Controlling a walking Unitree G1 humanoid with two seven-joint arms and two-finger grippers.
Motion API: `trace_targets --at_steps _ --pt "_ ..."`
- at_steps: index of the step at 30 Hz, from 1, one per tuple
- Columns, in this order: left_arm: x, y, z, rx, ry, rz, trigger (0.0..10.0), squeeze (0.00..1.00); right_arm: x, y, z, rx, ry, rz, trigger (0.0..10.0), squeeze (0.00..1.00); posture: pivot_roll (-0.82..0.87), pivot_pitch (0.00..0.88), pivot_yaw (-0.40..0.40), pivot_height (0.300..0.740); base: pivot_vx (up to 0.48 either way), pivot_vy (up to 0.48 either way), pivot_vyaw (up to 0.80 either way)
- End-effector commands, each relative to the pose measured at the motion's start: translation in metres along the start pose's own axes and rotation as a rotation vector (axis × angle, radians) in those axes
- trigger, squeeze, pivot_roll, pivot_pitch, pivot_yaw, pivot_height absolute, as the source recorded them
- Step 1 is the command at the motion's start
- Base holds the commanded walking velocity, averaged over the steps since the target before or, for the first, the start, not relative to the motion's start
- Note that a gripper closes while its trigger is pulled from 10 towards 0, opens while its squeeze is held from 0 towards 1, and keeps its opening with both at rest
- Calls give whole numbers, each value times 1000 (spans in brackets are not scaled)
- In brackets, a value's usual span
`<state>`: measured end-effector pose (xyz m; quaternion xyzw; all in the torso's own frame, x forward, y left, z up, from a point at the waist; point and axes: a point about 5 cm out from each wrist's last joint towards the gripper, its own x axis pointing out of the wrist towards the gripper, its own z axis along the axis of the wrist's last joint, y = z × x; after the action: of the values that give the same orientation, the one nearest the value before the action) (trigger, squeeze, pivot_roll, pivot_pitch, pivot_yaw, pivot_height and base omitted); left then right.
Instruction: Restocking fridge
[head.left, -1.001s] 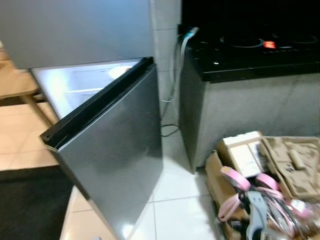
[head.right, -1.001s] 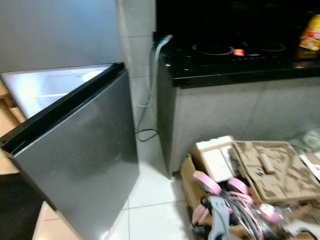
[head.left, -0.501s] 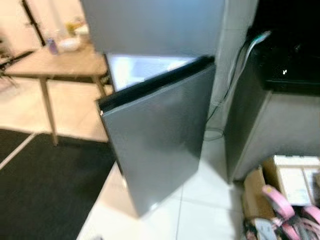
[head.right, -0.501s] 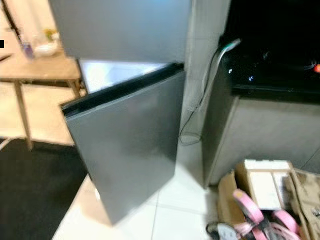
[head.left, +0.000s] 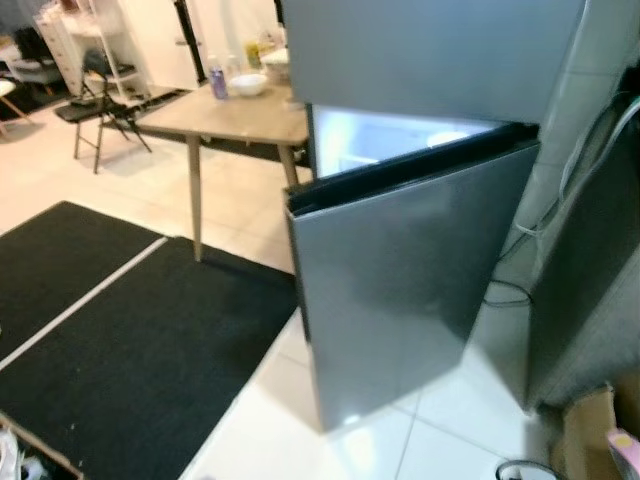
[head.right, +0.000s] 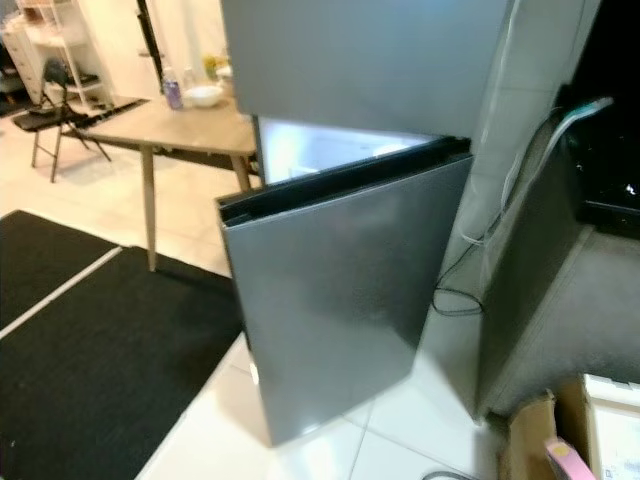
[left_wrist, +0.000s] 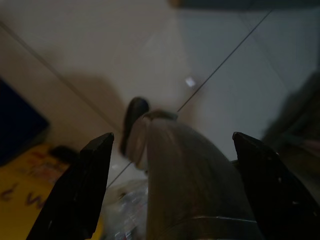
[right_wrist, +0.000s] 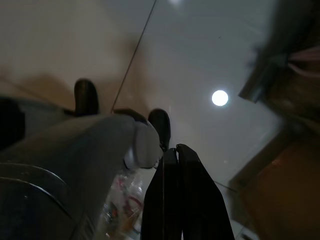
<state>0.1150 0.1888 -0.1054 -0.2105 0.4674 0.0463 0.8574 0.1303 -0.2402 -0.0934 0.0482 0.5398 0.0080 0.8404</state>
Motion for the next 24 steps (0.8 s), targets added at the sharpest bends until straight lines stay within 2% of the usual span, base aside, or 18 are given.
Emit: trace_targets --at_steps 1,13,18,24 --pt "-3 5 -9 -6 34 14 10000 0 -1 -1 -6 -8 17 -8 10000 0 -87 0 18 740 0 0 769" --pt "-3 4 -9 12 48 12 10000 0 -1 -2 -7 -14 20 -34 10000 0 -86 0 21 740 0 0 754" --pt "-3 3 -8 17 44 4 10000 0 0 -1 0 3 -9 -41 10000 0 -86 0 21 740 0 0 0" --pt "-3 4 -8 26 50 -5 10000 0 1 0 5 -2 -29 -39 10000 0 -81 0 19 740 314 0 0"
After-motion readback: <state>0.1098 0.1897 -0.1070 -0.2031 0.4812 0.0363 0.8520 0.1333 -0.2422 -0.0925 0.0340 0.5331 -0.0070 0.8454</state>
